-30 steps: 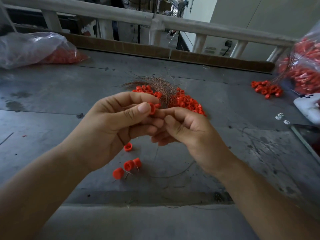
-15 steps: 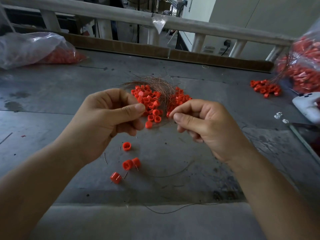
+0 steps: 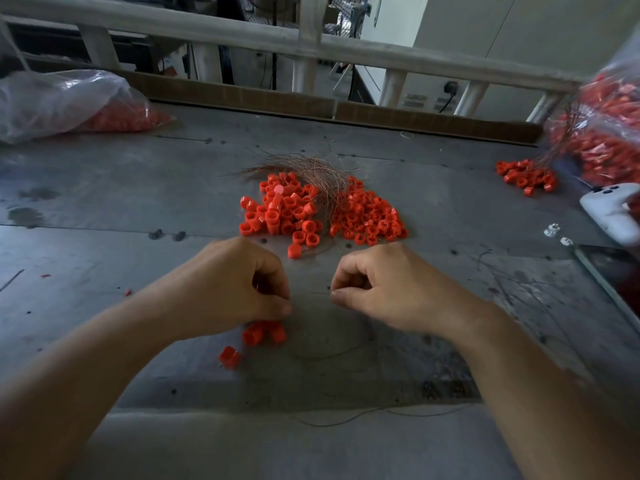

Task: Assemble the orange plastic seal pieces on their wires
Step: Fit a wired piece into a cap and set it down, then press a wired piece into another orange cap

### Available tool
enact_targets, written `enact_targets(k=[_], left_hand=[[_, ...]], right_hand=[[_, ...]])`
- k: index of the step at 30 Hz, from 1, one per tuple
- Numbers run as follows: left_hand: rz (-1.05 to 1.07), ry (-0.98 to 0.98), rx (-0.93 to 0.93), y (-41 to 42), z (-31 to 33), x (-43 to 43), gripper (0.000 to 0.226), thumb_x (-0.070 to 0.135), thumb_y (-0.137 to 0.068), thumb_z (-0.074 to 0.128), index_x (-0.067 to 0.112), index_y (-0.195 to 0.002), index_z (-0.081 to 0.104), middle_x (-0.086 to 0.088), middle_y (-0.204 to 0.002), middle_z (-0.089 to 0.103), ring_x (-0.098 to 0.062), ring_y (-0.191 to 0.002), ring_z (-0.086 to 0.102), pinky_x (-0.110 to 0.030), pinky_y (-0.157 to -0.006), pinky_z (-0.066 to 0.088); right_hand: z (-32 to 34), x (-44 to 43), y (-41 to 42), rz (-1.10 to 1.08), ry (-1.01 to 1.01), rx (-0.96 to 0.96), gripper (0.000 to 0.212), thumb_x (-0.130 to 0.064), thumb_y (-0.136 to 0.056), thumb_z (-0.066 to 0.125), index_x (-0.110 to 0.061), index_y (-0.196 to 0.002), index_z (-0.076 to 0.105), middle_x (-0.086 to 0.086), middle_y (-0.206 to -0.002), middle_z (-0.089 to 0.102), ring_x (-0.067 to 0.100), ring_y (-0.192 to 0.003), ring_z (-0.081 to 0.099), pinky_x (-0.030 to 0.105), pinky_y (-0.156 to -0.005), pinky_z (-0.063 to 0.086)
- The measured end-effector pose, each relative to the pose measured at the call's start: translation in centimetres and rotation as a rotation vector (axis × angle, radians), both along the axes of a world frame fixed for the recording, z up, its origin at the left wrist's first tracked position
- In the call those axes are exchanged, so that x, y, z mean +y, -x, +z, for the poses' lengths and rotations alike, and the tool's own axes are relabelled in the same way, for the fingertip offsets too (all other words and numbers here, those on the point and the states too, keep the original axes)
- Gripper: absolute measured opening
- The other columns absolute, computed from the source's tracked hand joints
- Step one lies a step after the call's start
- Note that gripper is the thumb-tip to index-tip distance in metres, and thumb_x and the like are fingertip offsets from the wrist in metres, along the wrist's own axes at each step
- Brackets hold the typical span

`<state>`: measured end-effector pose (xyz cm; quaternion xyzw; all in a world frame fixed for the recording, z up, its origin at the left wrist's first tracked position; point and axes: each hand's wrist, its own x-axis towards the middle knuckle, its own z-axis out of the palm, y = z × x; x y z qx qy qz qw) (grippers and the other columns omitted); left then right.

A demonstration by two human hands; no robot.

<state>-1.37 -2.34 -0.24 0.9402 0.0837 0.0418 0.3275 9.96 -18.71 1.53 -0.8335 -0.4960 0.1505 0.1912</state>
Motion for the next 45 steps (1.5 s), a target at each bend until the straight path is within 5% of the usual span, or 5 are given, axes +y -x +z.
enact_targets(k=[9,13,20,31,45], left_hand=[[0.267,-0.149,-0.325,-1.0,-1.1,1.2,0.011,0.032,-0.074,0.067,0.04,-0.082,0.064,0.023,-0.087,0.054,0.013,-0.08,0.05,-0.003,-0.068,0.034],[0.292,-0.232,-0.228,-1.8,-1.9,1.9,0.039,0.028,-0.079,0.066,0.032,-0.118,0.061,0.001,-0.133,0.043,-0.022,-0.127,0.033,-0.034,-0.1,0.027],[0.226,-0.279,-0.073,-2.8,-2.4,2.1,0.047,0.03,-0.087,0.058,0.033,-0.133,0.046,0.006,-0.153,0.021,-0.017,-0.141,0.005,-0.037,-0.113,0.008],[0.261,-0.256,-0.386,-1.7,-1.4,1.6,0.021,0.016,-0.083,0.065,0.025,-0.101,0.071,0.015,-0.1,0.051,-0.001,-0.09,0.051,0.001,-0.08,0.027],[0.098,-0.197,-0.416,-0.7,-0.2,-0.4,0.021,0.009,-0.08,0.068,0.019,-0.098,0.073,0.018,-0.08,0.057,0.012,-0.07,0.049,0.0,-0.068,0.039]], right_hand=[[0.1,-0.2,-0.2,-0.025,-0.037,-0.006,0.012,-0.034,-0.083,0.063,-0.024,-0.078,0.065,-0.018,-0.066,0.056,-0.005,-0.061,0.051,0.008,-0.055,0.036],[0.1,-0.3,-0.1,-0.033,-0.053,-0.017,0.013,-0.034,-0.084,0.063,-0.022,-0.08,0.066,-0.015,-0.068,0.057,-0.003,-0.063,0.051,0.01,-0.057,0.037],[-0.1,-0.2,-0.1,-0.035,-0.055,-0.03,0.013,-0.033,-0.085,0.061,-0.021,-0.081,0.066,-0.014,-0.071,0.059,-0.001,-0.065,0.053,0.012,-0.061,0.041],[-0.2,-0.3,-1.0,-0.14,-0.086,-0.088,0.014,-0.035,-0.085,0.061,-0.024,-0.078,0.065,-0.014,-0.07,0.059,0.0,-0.068,0.055,0.016,-0.062,0.044],[-1.7,0.6,-2.7,-0.252,-0.189,-0.166,0.013,-0.023,-0.086,0.061,-0.019,-0.095,0.069,-0.006,-0.087,0.059,0.007,-0.08,0.051,0.017,-0.072,0.037]])
